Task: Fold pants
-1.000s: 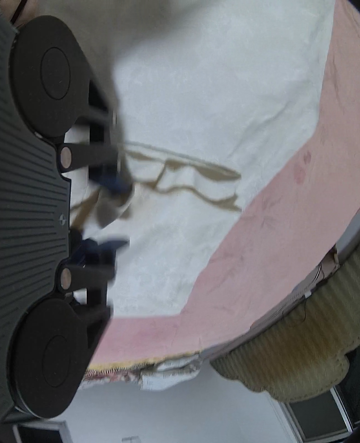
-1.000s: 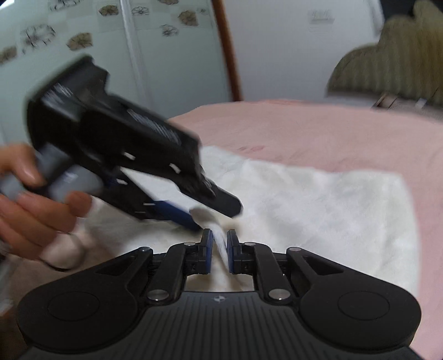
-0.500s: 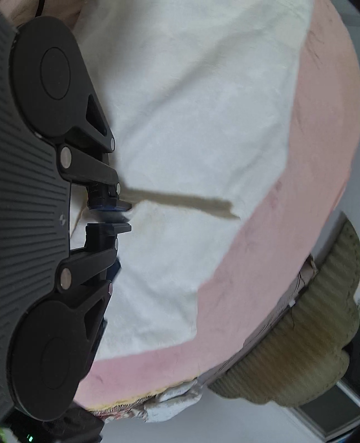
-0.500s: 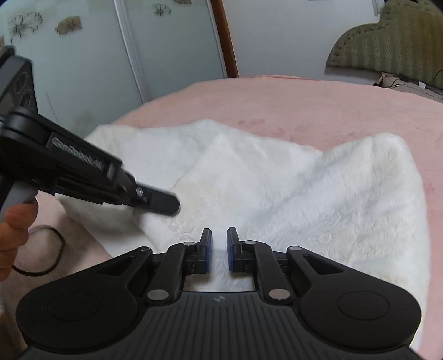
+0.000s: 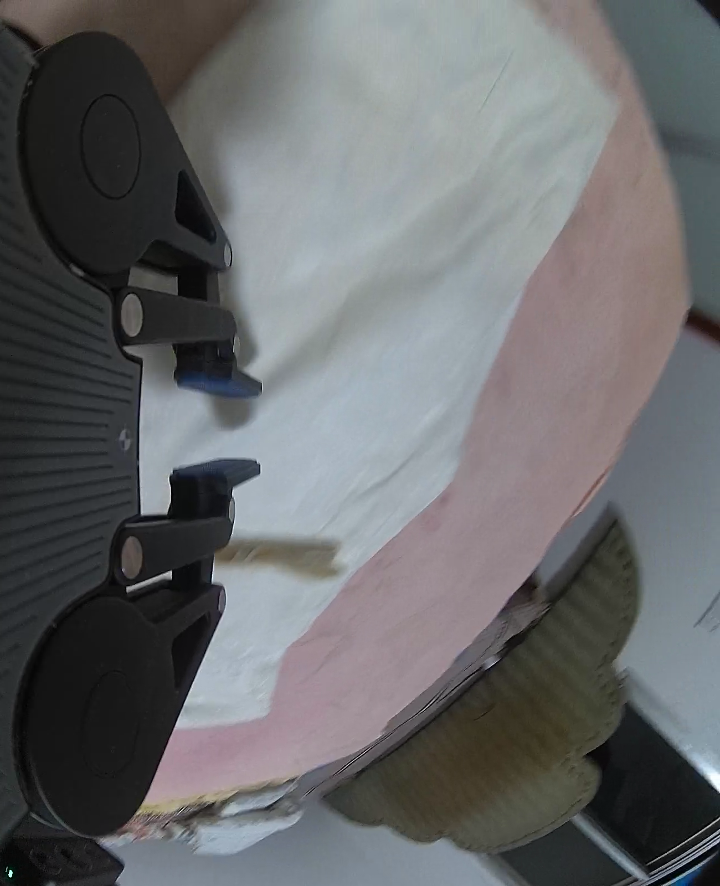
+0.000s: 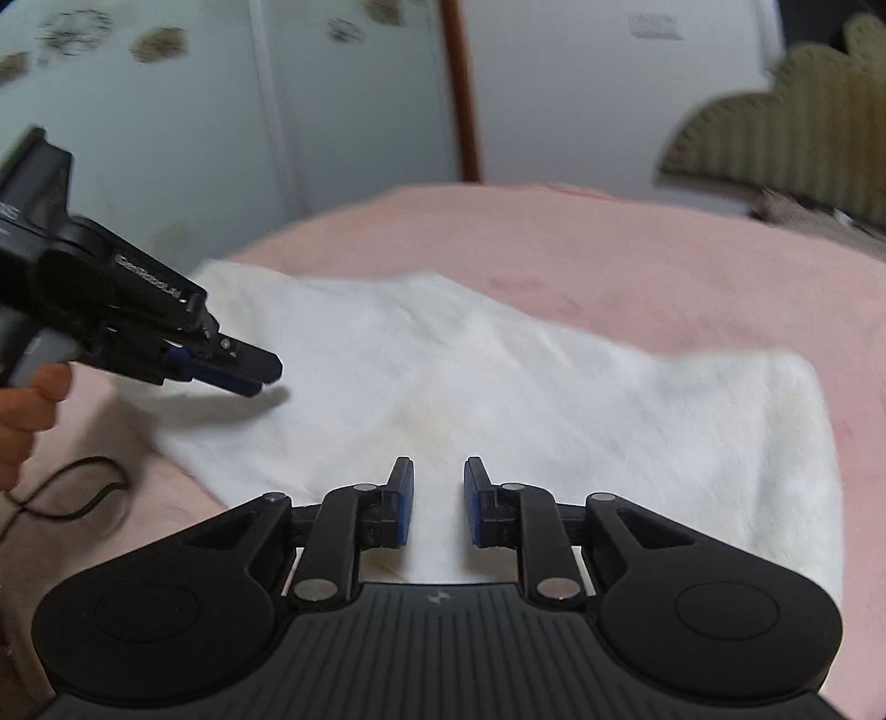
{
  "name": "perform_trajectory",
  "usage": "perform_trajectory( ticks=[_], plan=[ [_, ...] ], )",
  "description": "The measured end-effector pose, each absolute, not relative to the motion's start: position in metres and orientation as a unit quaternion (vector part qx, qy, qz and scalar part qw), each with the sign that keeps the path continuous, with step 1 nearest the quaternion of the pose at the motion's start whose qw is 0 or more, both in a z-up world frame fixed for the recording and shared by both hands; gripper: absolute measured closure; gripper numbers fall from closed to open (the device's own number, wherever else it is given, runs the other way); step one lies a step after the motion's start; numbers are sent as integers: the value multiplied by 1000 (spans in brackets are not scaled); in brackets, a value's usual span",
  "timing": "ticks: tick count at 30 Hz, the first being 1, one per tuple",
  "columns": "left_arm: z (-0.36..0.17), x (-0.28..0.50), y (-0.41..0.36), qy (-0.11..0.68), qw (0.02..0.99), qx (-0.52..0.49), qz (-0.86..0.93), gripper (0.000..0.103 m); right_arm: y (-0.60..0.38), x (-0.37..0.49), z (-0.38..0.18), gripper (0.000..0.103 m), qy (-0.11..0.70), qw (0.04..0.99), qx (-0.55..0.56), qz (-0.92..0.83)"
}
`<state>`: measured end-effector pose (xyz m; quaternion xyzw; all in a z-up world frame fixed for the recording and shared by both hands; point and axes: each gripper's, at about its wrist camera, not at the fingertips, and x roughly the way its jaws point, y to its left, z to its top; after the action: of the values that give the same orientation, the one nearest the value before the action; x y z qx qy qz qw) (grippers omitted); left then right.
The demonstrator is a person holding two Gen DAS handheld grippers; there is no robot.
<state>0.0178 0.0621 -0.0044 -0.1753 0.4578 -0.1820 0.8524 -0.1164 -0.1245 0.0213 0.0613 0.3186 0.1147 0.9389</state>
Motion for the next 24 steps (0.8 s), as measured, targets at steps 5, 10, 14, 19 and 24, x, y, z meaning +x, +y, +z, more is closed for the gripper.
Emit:
perform_trajectory(
  ticks=[5,10,14,19,24],
  plan=[
    [13,15,127,429,873,-198,-121,62,-104,-99,5,59,346,928,41,133],
    [22,8,184,410,886,-206,-58,55,-78,-91,23,58,320,935,17,154],
    [11,5,224,426,865,-263,-36,55,-20,-82,34,58,295,928,-44,223],
    [-10,5,253,438,823,-358,-54,51,70,-75,28,59,257,901,-176,301],
    [-26,11,267,432,792,-425,-72,36,133,-69,-3,58,238,878,-299,288]
  ],
)
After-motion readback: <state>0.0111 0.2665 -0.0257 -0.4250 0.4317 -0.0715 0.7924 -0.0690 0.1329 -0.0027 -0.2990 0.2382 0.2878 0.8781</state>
